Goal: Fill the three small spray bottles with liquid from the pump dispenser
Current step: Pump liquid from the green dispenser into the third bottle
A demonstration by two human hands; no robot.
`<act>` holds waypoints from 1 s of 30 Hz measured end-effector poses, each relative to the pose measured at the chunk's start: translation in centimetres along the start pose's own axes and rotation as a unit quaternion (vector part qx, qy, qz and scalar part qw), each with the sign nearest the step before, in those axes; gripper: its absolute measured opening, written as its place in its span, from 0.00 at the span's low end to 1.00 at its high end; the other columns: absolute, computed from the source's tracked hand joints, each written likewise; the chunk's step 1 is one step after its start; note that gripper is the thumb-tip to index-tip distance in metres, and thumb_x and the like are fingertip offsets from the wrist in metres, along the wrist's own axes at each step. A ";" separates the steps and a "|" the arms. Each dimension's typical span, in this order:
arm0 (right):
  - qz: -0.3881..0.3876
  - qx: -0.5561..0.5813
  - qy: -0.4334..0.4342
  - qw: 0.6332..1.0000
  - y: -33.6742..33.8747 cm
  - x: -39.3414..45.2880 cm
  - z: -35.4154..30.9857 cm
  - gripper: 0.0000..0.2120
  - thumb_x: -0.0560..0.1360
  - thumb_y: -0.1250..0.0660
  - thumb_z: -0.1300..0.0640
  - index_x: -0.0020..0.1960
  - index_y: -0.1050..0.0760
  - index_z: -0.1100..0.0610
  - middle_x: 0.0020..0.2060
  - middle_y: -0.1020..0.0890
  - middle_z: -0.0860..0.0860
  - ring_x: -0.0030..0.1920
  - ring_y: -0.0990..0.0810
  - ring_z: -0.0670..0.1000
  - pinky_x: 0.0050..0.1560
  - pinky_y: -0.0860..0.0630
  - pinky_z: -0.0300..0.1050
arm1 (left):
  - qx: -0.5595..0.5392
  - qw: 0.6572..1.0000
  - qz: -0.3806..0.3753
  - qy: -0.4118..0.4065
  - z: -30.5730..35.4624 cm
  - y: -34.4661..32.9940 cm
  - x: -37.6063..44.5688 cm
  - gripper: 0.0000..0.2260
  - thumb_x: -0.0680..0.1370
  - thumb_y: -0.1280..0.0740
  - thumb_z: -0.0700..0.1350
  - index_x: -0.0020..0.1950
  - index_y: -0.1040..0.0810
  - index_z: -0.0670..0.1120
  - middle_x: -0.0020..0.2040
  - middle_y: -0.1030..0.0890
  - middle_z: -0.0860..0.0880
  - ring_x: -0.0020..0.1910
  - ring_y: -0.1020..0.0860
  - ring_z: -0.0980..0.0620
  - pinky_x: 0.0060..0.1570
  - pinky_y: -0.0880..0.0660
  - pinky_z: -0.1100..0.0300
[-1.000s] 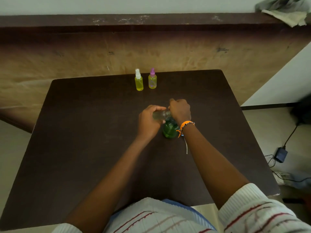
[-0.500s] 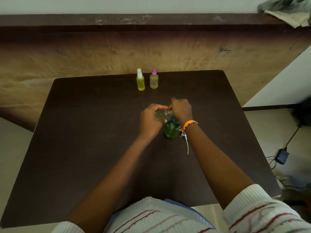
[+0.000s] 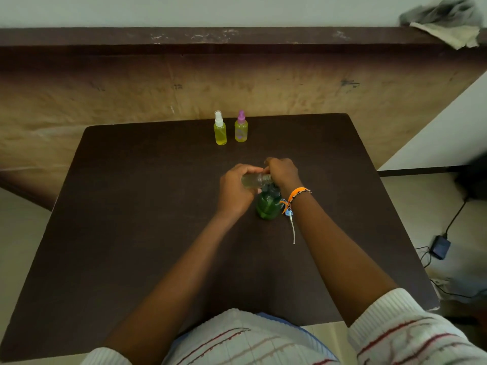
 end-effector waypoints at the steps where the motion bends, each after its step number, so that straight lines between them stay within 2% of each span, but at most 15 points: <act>1: 0.000 0.002 0.000 1.000 0.0 0.0 0.0 0.15 0.74 0.39 0.52 0.45 0.17 0.60 0.50 0.16 0.58 0.49 0.21 0.58 0.55 0.24 0.51 | -0.003 1.000 0.000 0.002 0.0 -0.1 0.0 0.19 0.62 0.27 0.31 0.50 0.18 0.45 0.45 0.21 0.53 0.42 0.24 0.59 0.40 0.31 0.77; 7: 0.024 -0.013 0.009 1.000 0.1 -0.6 0.0 0.26 0.68 0.43 0.46 0.53 0.19 0.61 0.54 0.18 0.59 0.53 0.21 0.61 0.56 0.24 0.51 | -0.002 1.000 -0.004 0.019 -0.7 -0.5 -0.2 0.19 0.63 0.27 0.30 0.50 0.18 0.45 0.46 0.21 0.53 0.44 0.24 0.58 0.39 0.31 0.78; 11: 0.026 -0.014 0.012 1.000 0.0 -0.4 0.0 0.24 0.69 0.42 0.46 0.54 0.19 0.61 0.54 0.18 0.59 0.54 0.21 0.60 0.55 0.26 0.49 | -0.002 1.000 -0.006 0.018 -0.6 -0.4 -0.2 0.19 0.63 0.27 0.30 0.51 0.19 0.45 0.47 0.21 0.52 0.46 0.23 0.56 0.42 0.30 0.74; 16: -0.001 -0.020 0.008 1.000 -0.2 -0.2 0.0 0.21 0.72 0.41 0.48 0.53 0.19 0.61 0.54 0.18 0.58 0.54 0.21 0.60 0.56 0.25 0.49 | -0.006 1.000 -0.009 0.013 -0.5 -0.2 -0.1 0.19 0.63 0.27 0.31 0.51 0.18 0.45 0.46 0.21 0.53 0.45 0.23 0.56 0.41 0.31 0.77; 21: -0.007 -0.019 -0.002 1.000 -0.3 -0.7 -0.4 0.32 0.61 0.44 0.44 0.55 0.19 0.61 0.55 0.17 0.58 0.55 0.21 0.60 0.59 0.24 0.53 | -0.005 1.000 -0.013 0.012 -0.5 -0.2 -0.1 0.19 0.63 0.27 0.31 0.51 0.18 0.46 0.46 0.21 0.53 0.46 0.23 0.56 0.42 0.30 0.75; 26: 0.017 -0.004 -0.007 1.000 -0.1 -0.9 -0.1 0.33 0.62 0.46 0.43 0.54 0.19 0.62 0.55 0.18 0.58 0.55 0.21 0.60 0.59 0.25 0.52 | 0.003 1.000 -0.017 0.017 -0.6 -0.4 -0.1 0.20 0.63 0.27 0.31 0.52 0.19 0.45 0.47 0.21 0.52 0.46 0.23 0.56 0.43 0.30 0.72; 30: 0.032 -0.014 -0.006 0.999 -0.1 -0.5 0.3 0.22 0.72 0.42 0.47 0.53 0.19 0.60 0.54 0.18 0.58 0.54 0.21 0.61 0.56 0.25 0.49 | 0.002 1.000 -0.011 0.028 -1.1 -0.6 -0.1 0.20 0.62 0.27 0.31 0.52 0.19 0.45 0.49 0.18 0.49 0.47 0.22 0.55 0.43 0.30 0.74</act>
Point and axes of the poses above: each hand's wrist, its own x-axis towards the middle knuckle, its own y-axis out of the back of the hand, z = x × y, the point moved 7 cm from there along x, towards the middle knuckle
